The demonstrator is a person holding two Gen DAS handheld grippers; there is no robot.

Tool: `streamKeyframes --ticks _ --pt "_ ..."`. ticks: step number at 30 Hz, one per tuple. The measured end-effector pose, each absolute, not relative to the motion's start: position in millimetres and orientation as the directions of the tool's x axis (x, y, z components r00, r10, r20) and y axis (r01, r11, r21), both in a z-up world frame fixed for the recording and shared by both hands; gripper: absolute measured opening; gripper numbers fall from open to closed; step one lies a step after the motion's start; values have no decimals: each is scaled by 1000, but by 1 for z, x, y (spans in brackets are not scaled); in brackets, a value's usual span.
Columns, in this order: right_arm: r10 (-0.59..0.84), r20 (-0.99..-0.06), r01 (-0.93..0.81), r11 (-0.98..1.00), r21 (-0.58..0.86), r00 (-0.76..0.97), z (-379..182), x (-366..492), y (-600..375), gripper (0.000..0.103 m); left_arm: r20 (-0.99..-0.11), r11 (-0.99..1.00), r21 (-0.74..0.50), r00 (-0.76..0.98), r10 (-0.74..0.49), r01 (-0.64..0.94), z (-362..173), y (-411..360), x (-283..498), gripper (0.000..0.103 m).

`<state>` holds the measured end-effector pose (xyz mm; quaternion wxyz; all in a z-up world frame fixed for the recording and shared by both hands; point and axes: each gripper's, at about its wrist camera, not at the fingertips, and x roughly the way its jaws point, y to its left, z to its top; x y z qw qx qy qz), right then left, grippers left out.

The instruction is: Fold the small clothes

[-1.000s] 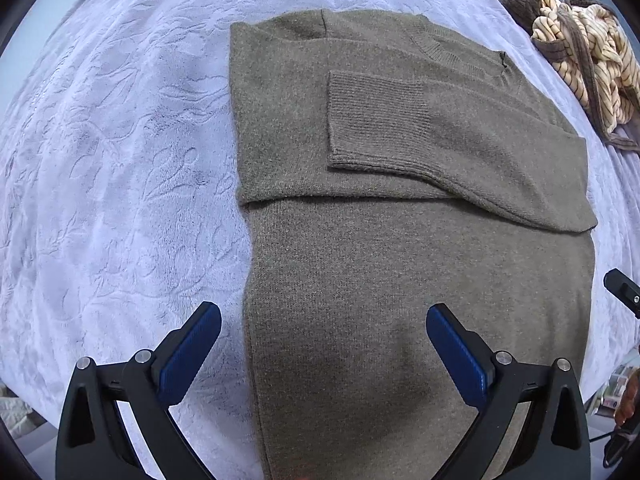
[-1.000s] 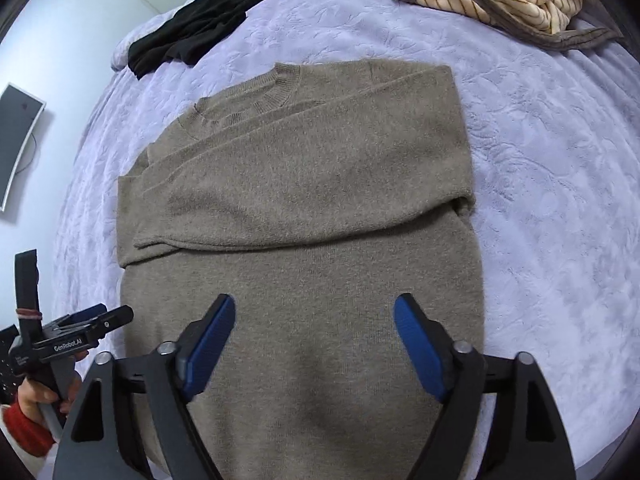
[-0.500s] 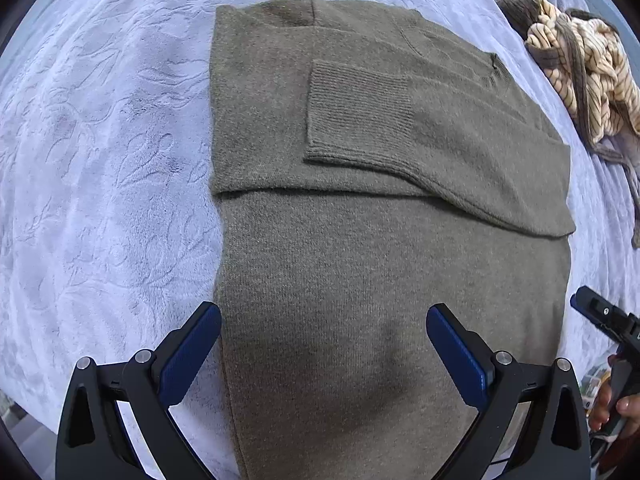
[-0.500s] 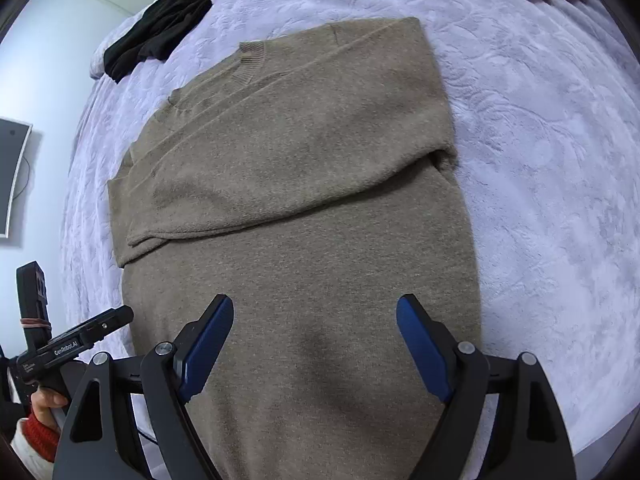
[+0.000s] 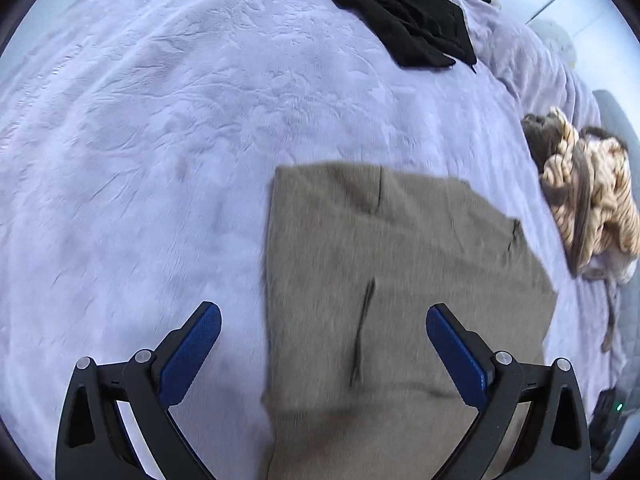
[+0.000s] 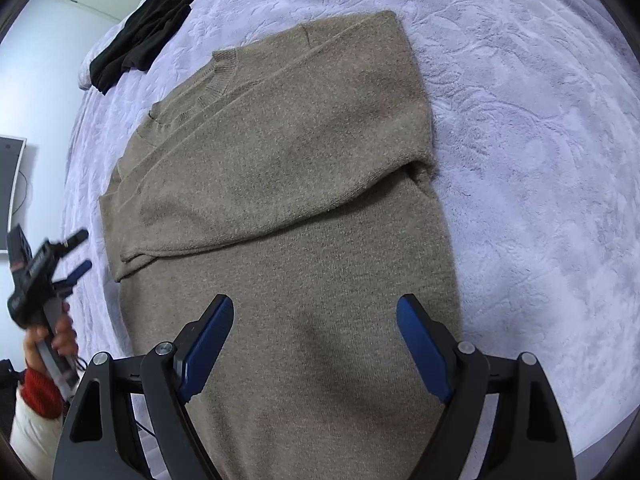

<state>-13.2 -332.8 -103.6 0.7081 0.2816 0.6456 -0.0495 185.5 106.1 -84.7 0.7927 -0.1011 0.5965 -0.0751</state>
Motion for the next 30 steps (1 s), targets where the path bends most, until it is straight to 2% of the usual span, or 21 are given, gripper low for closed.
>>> streamKeyframes --ticks 1,3,4,5,6,7,8,9,12,16,19,22,23,30 --pt "295 -943 433 838 333 154 -105 -13 -330 86 -929 965 -262 272 -252 -1 -90 107 194 103" --pt "301 -943 431 839 333 143 -108 -13 -326 86 -931 964 -266 257 -258 4 -104 107 209 89" --pt "302 -943 429 840 333 139 -109 -12 -324 86 -934 964 -268 243 -261 6 -110 106 214 86" --pt "304 -943 427 841 332 135 -110 -12 -321 86 -935 962 -272 233 -266 6 -116 107 217 74" --pt "306 -943 424 843 332 130 -111 -11 -317 86 -937 962 -273 225 -267 6 -120 107 219 49" --pt "311 -942 419 844 335 127 -112 -10 -314 86 -941 964 -265 217 -259 4 -122 108 218 34" --pt "316 -940 414 844 340 127 -111 -9 -312 86 -939 963 -270 220 -263 1 -122 110 218 14" --pt "321 -938 407 846 345 128 -110 -7 -310 86 -929 957 -291 240 -282 0 -118 112 217 11" --pt "322 -936 366 861 353 144 -104 -1 -301 85 -907 961 -275 327 -265 17 -103 124 208 11" --pt "324 -938 334 876 347 124 -108 8 -293 85 -920 957 -291 278 -277 -8 -127 138 215 11" --pt "326 -939 346 873 344 110 -113 10 -290 85 -923 968 -248 297 -244 26 -125 133 211 13" --pt "327 -939 343 874 345 112 -111 10 -288 85 -938 987 -157 308 -157 25 -117 129 206 36" --pt "324 -939 341 875 343 112 -109 10 -288 85 -940 991 -132 315 -129 14 -113 131 203 49" --pt "332 -933 393 846 359 138 -108 2 -300 85 -953 994 -106 284 -108 21 -93 138 177 49"
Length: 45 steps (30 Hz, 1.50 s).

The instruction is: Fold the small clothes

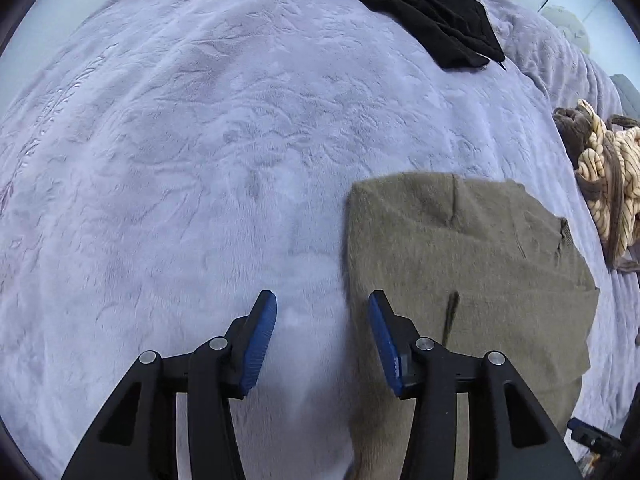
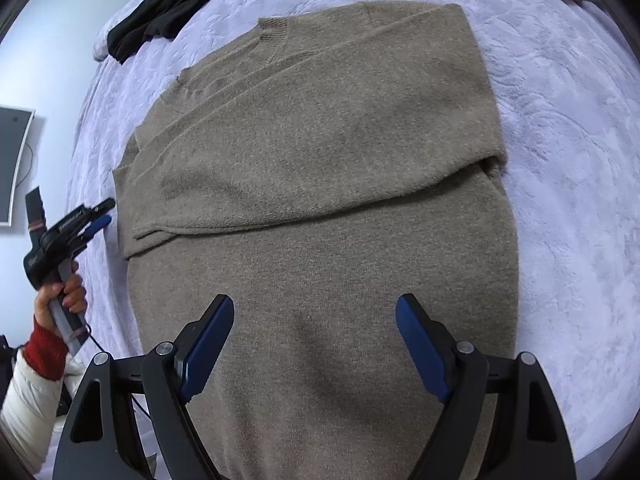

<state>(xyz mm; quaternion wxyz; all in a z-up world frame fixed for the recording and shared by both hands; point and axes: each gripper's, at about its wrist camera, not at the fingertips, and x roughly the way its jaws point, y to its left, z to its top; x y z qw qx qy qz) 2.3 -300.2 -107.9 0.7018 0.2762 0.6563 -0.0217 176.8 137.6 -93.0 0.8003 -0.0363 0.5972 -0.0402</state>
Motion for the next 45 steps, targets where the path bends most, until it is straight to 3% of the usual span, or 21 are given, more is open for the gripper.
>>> streamKeyframes --ticks 8,9,11,17,25,37,45 --pt "361 -920 438 810 389 151 -110 -14 -312 86 -976 992 -62 201 -84 111 -94 100 120 51" --pt "360 -921 438 811 389 151 -110 -16 -314 86 -975 992 -46 209 -71 122 -93 94 114 71" --pt "360 -921 441 809 389 153 -109 -18 -316 86 -971 991 -24 234 -55 131 -88 83 104 91" --pt "355 -919 451 802 393 170 -106 -24 -326 87 -974 984 -26 218 -65 177 -84 55 88 91" --pt "382 -908 437 796 418 172 -104 -30 -330 87 -976 967 71 217 17 243 -79 30 70 91" --pt "459 -877 296 826 481 143 -94 -25 -344 87 -979 990 15 205 -14 140 -59 34 -1 91" --pt "506 -853 319 793 519 127 -105 -65 -335 87 -987 994 -11 160 -29 110 -65 80 -48 91"
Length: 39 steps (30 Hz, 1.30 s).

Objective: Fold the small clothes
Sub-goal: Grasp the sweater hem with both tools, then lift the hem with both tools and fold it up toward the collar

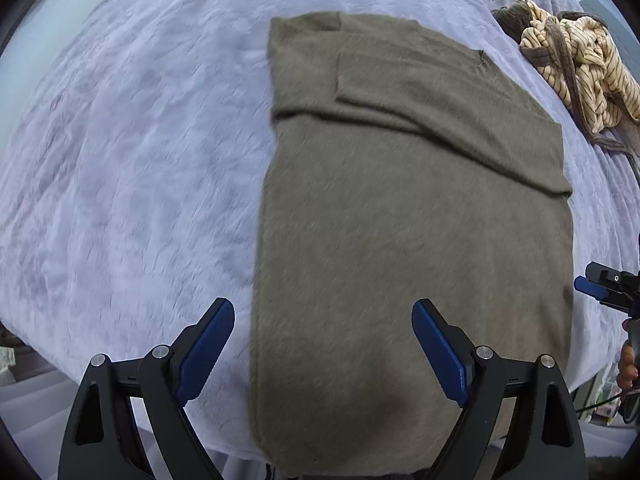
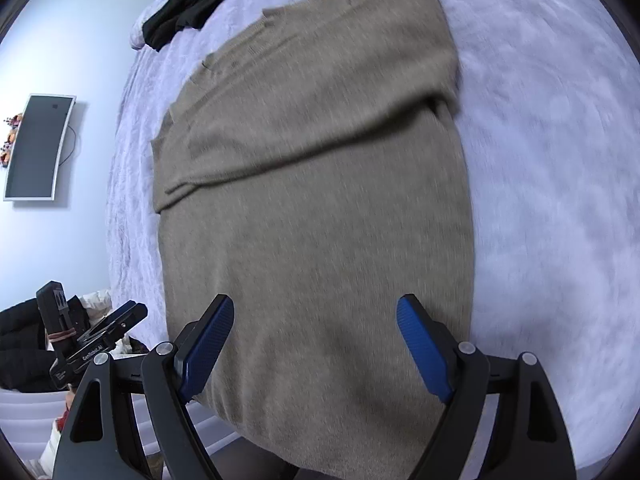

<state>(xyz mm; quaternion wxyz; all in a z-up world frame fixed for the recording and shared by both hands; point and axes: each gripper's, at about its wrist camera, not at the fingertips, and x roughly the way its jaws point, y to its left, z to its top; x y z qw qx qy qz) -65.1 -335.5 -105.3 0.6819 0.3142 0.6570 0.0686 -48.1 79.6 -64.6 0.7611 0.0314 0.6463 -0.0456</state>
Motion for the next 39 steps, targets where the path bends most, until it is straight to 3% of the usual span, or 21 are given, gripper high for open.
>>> streamKeyframes --ticks 14,22,29,30,31,33,35,39 --pt "489 -849 495 697 519 201 -121 -243 -342 86 -981 965 -157 82 -177 209 -107 134 -141 91" --pt "612 -772 462 642 612 172 -143 -257 -314 86 -944 923 -324 -11 -329 206 -110 130 -163 91" --pt "665 -731 502 586 637 152 -165 -260 -306 83 -940 927 -341 -42 -338 155 -127 118 -173 89" --pt "674 -724 517 571 637 147 -166 -262 -307 72 -940 929 -342 -36 -340 143 -126 118 -172 76" --pt "681 -720 529 564 634 136 -168 -266 -308 49 -939 929 -344 -37 -343 137 -126 119 -171 68" --pt "688 -712 532 554 640 140 -168 -270 -311 17 -925 916 -379 -47 -376 131 -124 124 -168 33" --pt "714 -676 527 510 679 180 -163 -274 -313 11 -886 880 -463 -67 -458 102 -122 131 -165 12" --pt "771 -558 488 376 788 307 -143 -271 -319 11 -802 802 -597 -32 -596 35 -102 141 -160 12"
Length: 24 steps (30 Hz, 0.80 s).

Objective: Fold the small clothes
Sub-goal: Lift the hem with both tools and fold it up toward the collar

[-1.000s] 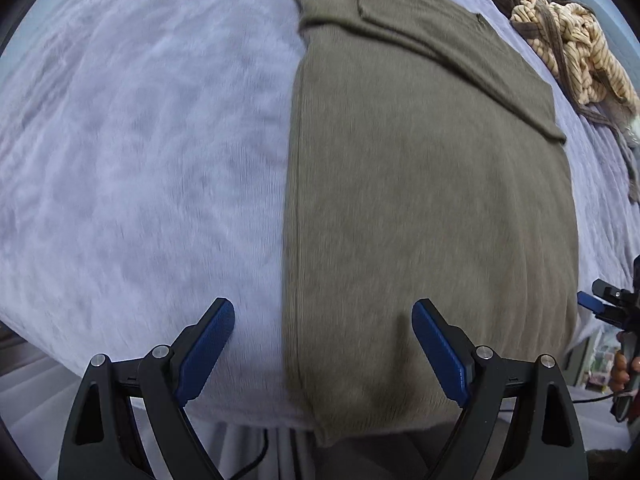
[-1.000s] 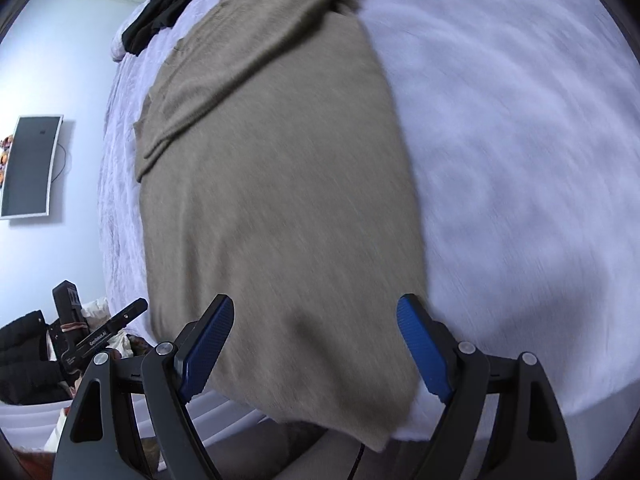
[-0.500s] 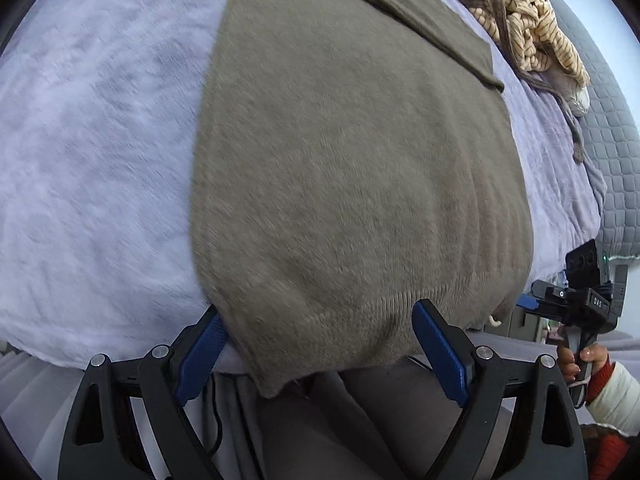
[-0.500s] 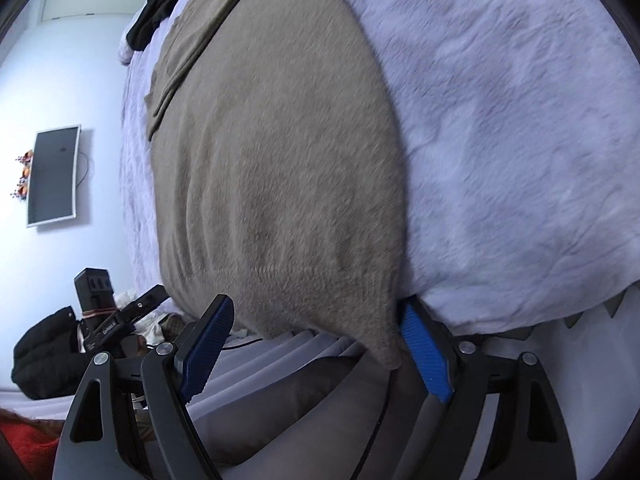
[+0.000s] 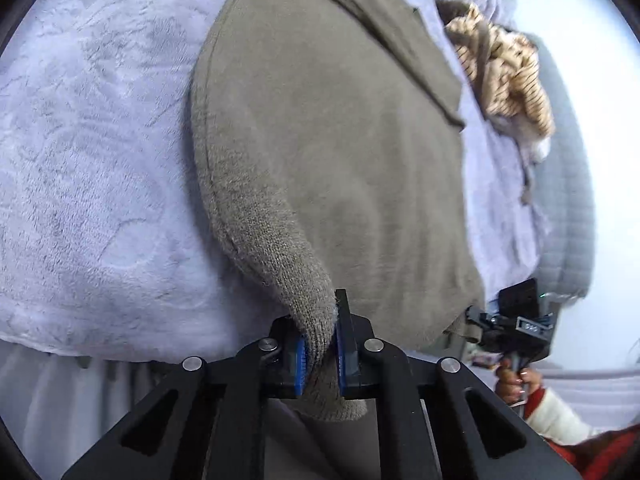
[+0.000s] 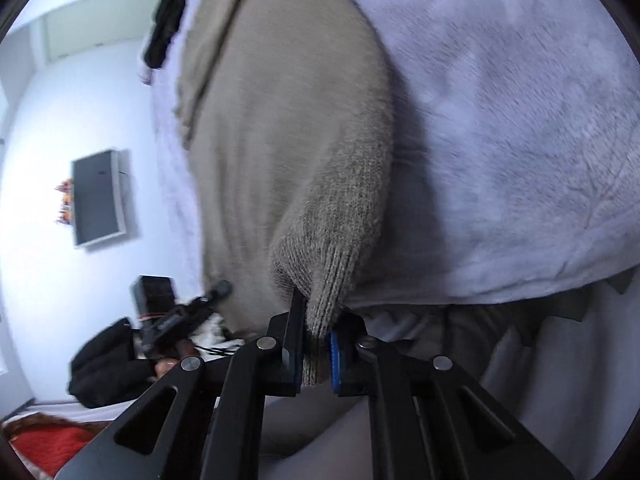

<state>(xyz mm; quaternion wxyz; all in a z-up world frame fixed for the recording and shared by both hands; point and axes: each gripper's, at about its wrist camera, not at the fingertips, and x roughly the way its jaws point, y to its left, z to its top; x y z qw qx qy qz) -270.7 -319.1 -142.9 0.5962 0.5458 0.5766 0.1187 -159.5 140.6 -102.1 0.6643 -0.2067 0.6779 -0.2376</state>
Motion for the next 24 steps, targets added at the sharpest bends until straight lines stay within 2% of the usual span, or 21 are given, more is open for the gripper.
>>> streamKeyframes --ticks 6,13,20,24 --pt "797 -383 401 195 895 467 -117 -235 -328 10 -717 717 -697 66 -694 -20 -75 136 -133 12" --pt "786 -258 272 119 955 562 -83 -161 -343 10 -668 688 -724 194 -718 52 -22 121 -65 12" --pt "783 -194 168 115 979 592 -53 -74 -381 10 -654 708 -699 311 -690 102 6 100 23 12" --pt "778 -210 192 117 974 592 -64 -19 -408 10 -672 741 -667 366 -643 79 -4 83 78 12"
